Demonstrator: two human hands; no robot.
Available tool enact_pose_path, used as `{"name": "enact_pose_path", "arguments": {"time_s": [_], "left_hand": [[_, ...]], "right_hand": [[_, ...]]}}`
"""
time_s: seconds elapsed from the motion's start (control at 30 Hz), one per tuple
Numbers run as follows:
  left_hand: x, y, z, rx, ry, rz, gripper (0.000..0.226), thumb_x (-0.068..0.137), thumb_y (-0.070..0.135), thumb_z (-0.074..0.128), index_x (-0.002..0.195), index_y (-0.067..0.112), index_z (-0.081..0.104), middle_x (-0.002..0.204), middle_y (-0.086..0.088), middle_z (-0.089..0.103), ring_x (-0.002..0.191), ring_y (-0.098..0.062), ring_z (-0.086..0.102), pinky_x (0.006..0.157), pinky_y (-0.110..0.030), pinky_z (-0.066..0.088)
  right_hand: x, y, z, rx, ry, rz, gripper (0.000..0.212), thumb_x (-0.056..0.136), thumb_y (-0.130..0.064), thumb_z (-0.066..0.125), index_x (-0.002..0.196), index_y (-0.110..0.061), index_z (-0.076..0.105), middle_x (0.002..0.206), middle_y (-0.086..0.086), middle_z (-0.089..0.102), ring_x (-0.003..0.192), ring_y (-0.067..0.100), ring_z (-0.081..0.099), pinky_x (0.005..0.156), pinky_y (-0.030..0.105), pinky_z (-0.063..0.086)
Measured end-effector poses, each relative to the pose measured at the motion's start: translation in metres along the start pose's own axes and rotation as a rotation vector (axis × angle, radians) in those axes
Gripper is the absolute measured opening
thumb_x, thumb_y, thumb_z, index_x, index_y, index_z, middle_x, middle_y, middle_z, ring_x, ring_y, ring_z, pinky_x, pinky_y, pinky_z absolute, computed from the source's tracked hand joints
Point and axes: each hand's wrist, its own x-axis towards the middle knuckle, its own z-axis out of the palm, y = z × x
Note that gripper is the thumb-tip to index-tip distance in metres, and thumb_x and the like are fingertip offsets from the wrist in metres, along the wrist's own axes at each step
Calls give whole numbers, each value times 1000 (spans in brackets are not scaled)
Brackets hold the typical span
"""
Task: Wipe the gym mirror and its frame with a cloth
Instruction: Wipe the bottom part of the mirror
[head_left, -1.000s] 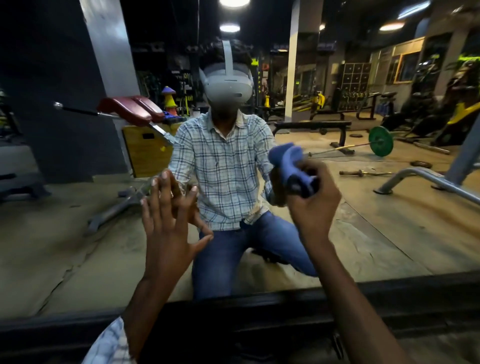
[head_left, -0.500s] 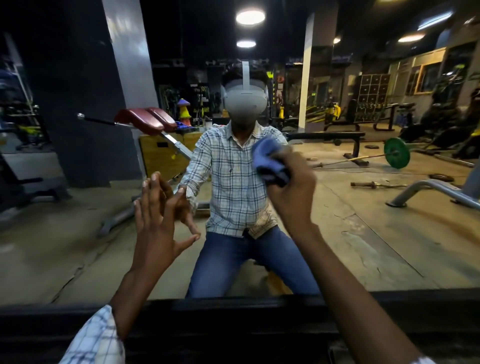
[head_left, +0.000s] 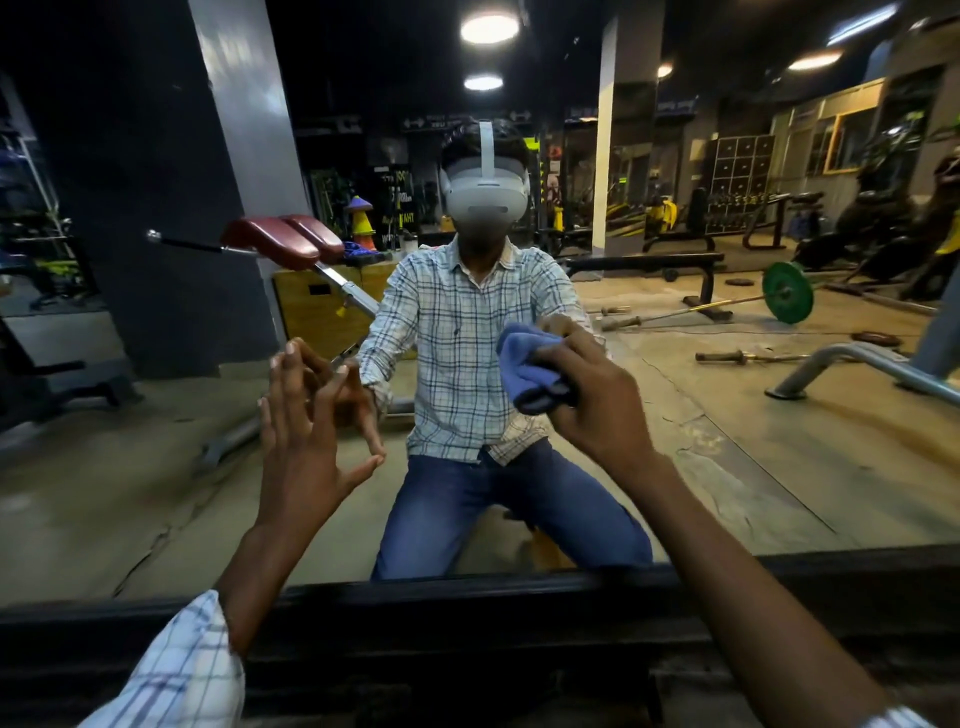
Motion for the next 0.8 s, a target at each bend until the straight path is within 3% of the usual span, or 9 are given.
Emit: {"name": "enact_pose_path", "arguments": {"time_s": [0.1,0.17,0.2,0.3,0.37,0.43,0.53,0.67,0.8], "left_hand": [[-1,6,-1,4,4,-18,132,57,34,101,162,25,21,172,-13,-14,160,-32,-12,122,-67,15],[-3,12,1,-3,6,-24,130,58,33,101,162,26,23,172,-12,-15,160,-31,-12,122,-68,17],[-5,16,2,-5,8,-18,129,59,32,100,163,26,23,172,-12,-15,160,-32,-12,121,-68,18],[-11,29,8,-3,11,8,124,64,32,97,164,26,23,172,-14,-12,159,-37,-5,120,-70,21],[-12,39,12,20,0,63,122,66,34,96,164,27,24,172,-15,-10,159,-39,-2,119,-71,21],[-12,55,18,27,-16,140,118,68,34,95,163,28,27,173,-15,-10,160,-38,-2,120,-70,19],[-8,87,29,-19,-6,190,111,72,36,92,163,29,28,173,-14,-9,160,-35,-5,122,-64,15],[0,140,47,-86,-14,237,110,75,39,89,163,32,25,173,-16,-8,160,-33,-8,123,-59,10],[0,188,65,-96,-44,248,108,74,43,88,163,28,29,173,-15,-10,160,-32,-9,124,-61,11]], "right_hand": [[-3,17,-20,85,306,246,34,77,-9,75,111,-12,69,105,-1,66,91,17,63,79,13,46],[-11,10,-10,152,514,428,32,78,-7,76,109,-9,68,100,-5,64,89,13,61,77,14,47],[-18,0,2,169,496,426,33,79,-5,77,110,-10,68,102,-5,64,89,14,61,77,19,49],[-54,-14,32,137,75,202,41,75,-2,78,112,-17,68,107,-3,65,89,21,64,72,30,51],[-71,0,23,2,-76,97,40,73,-10,77,111,-21,70,106,-4,66,88,22,66,70,32,50],[-78,21,0,-21,54,201,37,76,-16,73,113,-20,71,105,-2,70,87,19,66,70,26,48],[-79,50,-29,44,360,470,41,73,-2,77,111,-15,68,102,2,70,88,19,64,73,21,44],[-88,60,-41,66,189,349,46,71,-2,73,105,-31,63,98,-6,66,83,19,64,66,33,48],[-90,63,-45,156,191,378,33,77,-14,70,106,-30,65,99,-3,67,87,21,67,70,39,54]]}}
